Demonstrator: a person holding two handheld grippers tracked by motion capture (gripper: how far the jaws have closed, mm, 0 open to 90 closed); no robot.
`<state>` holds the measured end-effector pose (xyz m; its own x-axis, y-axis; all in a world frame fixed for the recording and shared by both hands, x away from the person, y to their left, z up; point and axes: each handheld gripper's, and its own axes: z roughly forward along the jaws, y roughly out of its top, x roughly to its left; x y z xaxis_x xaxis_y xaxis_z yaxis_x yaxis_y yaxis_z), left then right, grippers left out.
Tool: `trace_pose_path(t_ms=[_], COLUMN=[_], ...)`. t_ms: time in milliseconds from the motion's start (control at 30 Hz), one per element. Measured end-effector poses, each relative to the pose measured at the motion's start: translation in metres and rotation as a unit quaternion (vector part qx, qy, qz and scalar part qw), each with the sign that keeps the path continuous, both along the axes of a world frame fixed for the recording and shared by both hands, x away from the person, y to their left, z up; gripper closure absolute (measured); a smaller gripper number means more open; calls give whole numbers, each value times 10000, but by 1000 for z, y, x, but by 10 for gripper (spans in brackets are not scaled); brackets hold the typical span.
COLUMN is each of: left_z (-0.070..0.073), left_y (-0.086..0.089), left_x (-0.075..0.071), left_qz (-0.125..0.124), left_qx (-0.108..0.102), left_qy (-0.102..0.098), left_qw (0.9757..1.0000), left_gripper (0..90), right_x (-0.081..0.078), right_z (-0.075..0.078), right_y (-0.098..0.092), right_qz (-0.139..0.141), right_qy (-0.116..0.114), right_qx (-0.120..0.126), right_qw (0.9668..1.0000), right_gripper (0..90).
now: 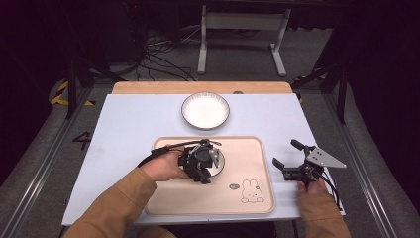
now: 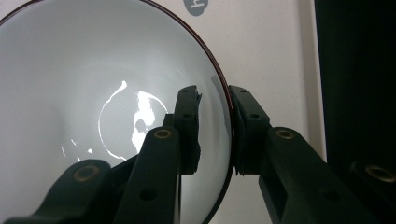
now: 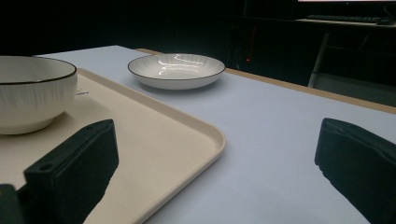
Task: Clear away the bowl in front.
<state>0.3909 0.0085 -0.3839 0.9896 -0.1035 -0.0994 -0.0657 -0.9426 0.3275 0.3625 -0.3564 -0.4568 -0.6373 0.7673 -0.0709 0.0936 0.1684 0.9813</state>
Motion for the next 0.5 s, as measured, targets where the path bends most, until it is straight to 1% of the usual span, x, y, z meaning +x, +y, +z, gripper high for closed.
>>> trace_pose_path(t_ms=[133, 200, 233, 267, 333, 400, 500], left_z=[-1, -2, -2, -3, -2, -2, -2], left_y=[0, 0, -1, 0, 0, 1, 2], left_x=[-1, -2, -3, -2, -1, -1, -1], left_qz=[21, -9, -21, 13, 55, 69, 81], left_qx=[11, 0, 67, -6, -16, -73, -93], left_qy=[8, 46, -24, 17, 28, 52, 87], left_qw=[10000, 10000, 10000, 10000, 10000, 9999, 9999], left_gripper=[708, 692, 690, 683, 666, 648, 587], right_x=[0, 0, 0, 0, 0, 0, 0], right_z=[0, 0, 0, 0, 0, 0, 0], right_y=[0, 0, 0, 0, 0, 0, 0], right_qz=[0, 0, 1, -8, -2, -4, -5], right_qy=[1, -1, -1, 5, -2, -1, 1], right_qx=[2, -1, -2, 3, -2, 2, 1], right_qw=[10000, 10000, 10000, 10000, 10000, 10000, 10000], right_gripper=[3, 3, 3, 3, 3, 3, 3])
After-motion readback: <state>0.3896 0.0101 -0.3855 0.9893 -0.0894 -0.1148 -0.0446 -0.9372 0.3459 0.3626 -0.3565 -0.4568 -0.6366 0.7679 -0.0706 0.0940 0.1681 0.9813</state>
